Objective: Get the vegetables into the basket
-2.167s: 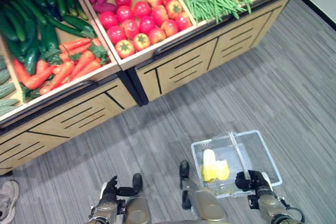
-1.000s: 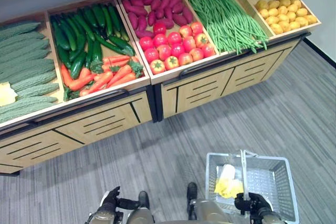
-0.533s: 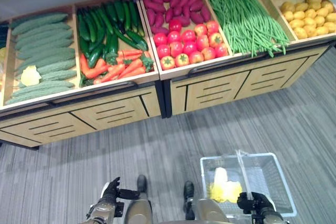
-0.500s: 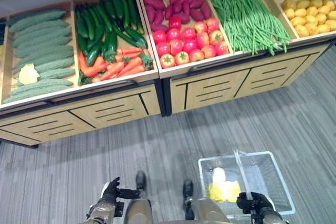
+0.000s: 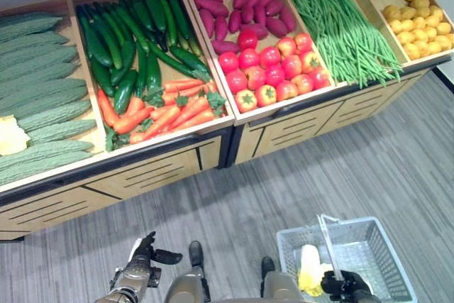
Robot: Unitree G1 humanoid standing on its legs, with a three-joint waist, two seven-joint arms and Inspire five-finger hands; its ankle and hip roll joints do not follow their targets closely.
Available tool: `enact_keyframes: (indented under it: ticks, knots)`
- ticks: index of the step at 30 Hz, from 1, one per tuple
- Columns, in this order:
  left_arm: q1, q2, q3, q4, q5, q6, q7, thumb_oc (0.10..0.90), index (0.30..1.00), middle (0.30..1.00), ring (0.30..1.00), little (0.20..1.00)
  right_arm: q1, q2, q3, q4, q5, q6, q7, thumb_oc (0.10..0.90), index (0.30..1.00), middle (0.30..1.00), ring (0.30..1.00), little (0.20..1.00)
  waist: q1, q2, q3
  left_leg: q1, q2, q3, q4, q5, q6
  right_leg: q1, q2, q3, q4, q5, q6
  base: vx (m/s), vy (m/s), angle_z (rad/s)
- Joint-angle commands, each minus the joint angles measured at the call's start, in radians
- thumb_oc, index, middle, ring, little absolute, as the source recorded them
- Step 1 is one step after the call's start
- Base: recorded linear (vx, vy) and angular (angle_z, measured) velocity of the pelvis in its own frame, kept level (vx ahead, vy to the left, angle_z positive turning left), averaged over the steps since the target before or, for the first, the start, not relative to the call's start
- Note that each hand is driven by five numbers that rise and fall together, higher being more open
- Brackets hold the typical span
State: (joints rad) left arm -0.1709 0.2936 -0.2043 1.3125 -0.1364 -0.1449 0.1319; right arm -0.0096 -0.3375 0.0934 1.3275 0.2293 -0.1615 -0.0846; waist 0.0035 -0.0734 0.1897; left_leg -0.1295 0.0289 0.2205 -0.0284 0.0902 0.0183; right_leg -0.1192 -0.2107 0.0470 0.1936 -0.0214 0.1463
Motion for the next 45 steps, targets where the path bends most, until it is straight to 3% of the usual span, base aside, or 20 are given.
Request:
enact_keyframes:
  ticks: [1,3,6,8,9,14,18,21,29,36,42,45]
  knots:
    - [0.063,0.018,0.019,-0.004,0.012,-0.011,0.012,0.9,1.0,1.0,1.0,1.0,0.004,-0.013,0.012,-0.039,-0.007,-0.029,-0.006,0.4,0.3,0.3,0.3,0.3,0.007,-0.05,-0.015,-0.132,0.054,-0.039,0.107,-0.041,-0.04,0.098,-0.095,0.011,-0.043,0.294,0.063,0.13,0.144,-0.18]
    - [0.06,0.023,0.024,-0.009,0.0,-0.01,0.013,0.9,1.0,1.0,1.0,1.0,-0.012,-0.014,0.021,-0.05,-0.01,-0.031,-0.009,0.4,0.3,0.3,0.3,0.3,0.019,-0.043,-0.006,-0.114,0.053,-0.04,0.088,-0.045,-0.026,0.069,-0.096,-0.017,0.025,0.316,0.06,0.07,0.12,-0.13]
    - [0.043,0.029,0.017,-0.011,-0.002,-0.009,0.013,0.9,1.0,1.0,1.0,1.0,-0.025,-0.013,0.04,-0.058,-0.007,-0.036,-0.009,0.4,0.3,0.3,0.3,0.3,0.021,-0.035,0.01,-0.075,0.041,-0.055,0.069,-0.058,-0.018,0.028,-0.081,-0.031,0.082,0.297,0.048,0.09,0.087,-0.05]
    - [0.033,0.034,0.017,-0.006,-0.005,-0.009,0.018,0.9,1.0,1.0,1.0,1.0,-0.039,-0.012,0.045,-0.059,-0.002,-0.038,-0.011,0.4,0.3,0.3,0.3,0.3,0.013,-0.029,0.02,-0.048,0.039,-0.059,0.052,-0.061,-0.024,-0.021,-0.071,-0.05,0.053,0.265,0.039,0.15,-0.003,0.19]
    - [0.021,0.038,0.02,0.0,-0.011,-0.009,0.021,0.9,1.0,1.0,1.0,1.0,-0.051,-0.01,0.049,-0.066,0.002,-0.041,-0.015,0.4,0.3,0.3,0.3,0.3,0.001,-0.02,0.04,-0.023,0.047,-0.074,0.051,-0.07,-0.038,-0.068,-0.058,-0.074,-0.024,0.191,0.036,0.21,-0.098,0.25]
    - [0.028,0.03,0.028,0.012,-0.013,-0.01,0.026,0.9,1.0,1.0,1.0,1.0,-0.054,-0.007,0.051,-0.074,0.002,-0.045,-0.017,0.4,0.3,0.3,0.3,0.3,-0.027,-0.024,0.066,0.026,0.053,-0.126,0.084,-0.115,-0.064,-0.13,-0.049,-0.058,-0.166,0.192,0.057,0.19,-0.162,0.37]
    - [0.048,0.022,0.056,0.042,-0.025,-0.008,0.022,0.9,1.0,1.0,1.0,1.0,-0.039,-0.005,0.051,-0.068,0.005,-0.045,-0.01,0.4,0.3,0.3,0.3,0.3,-0.027,-0.025,0.054,0.044,0.062,-0.163,0.094,-0.124,-0.087,-0.102,-0.021,-0.053,-0.164,0.166,0.041,0.12,-0.255,0.67]
    - [0.07,0.003,0.087,0.043,-0.06,-0.009,0.027,0.9,1.0,1.0,1.0,1.0,-0.021,-0.019,0.042,-0.062,0.009,-0.049,-0.011,0.4,0.3,0.3,0.3,0.3,-0.026,-0.002,0.034,0.053,0.106,-0.191,0.057,-0.086,-0.116,-0.069,0.021,-0.091,-0.17,0.139,0.014,0.08,-0.275,0.37]
    - [0.079,-0.02,0.077,0.062,-0.036,0.003,0.032,0.9,1.0,1.0,1.0,1.0,-0.002,-0.027,0.031,-0.041,0.009,-0.044,-0.016,0.4,0.3,0.3,0.3,0.3,-0.045,0.024,0.011,0.068,0.127,-0.168,0.013,-0.053,-0.135,-0.037,0.032,-0.122,-0.188,0.124,0.007,0.05,-0.08,0.16]
    - [0.107,-0.007,0.187,0.107,-0.083,0.01,0.118,0.9,1.0,1.0,1.0,1.0,0.021,-0.018,0.02,-0.006,-0.012,-0.039,-0.025,0.4,0.3,0.3,0.3,0.3,-0.043,0.026,-0.027,0.131,0.124,-0.138,-0.036,-0.057,-0.133,0.004,0.031,-0.108,-0.234,0.14,0.016,0.07,0.026,-0.08]
    - [0.103,0.081,0.387,0.142,-0.152,-0.001,0.336,0.9,1.0,1.0,1.0,1.0,0.038,-0.009,0.013,0.006,-0.038,-0.039,-0.042,0.4,0.3,0.3,0.3,0.3,-0.041,0.02,-0.05,0.164,0.115,-0.131,-0.059,-0.064,-0.132,0.021,0.02,-0.098,-0.244,0.148,0.028,0.04,0.048,-0.02]
    - [0.114,0.11,0.45,0.168,-0.19,-0.003,0.375,0.9,1.0,1.0,1.0,1.0,0.04,-0.012,0.014,0.007,-0.043,-0.037,-0.043,0.4,0.3,0.3,0.3,0.3,-0.045,0.018,-0.058,0.174,0.114,-0.124,-0.059,-0.071,-0.133,0.027,0.017,-0.094,-0.249,0.151,0.031,0.03,0.045,-0.1]
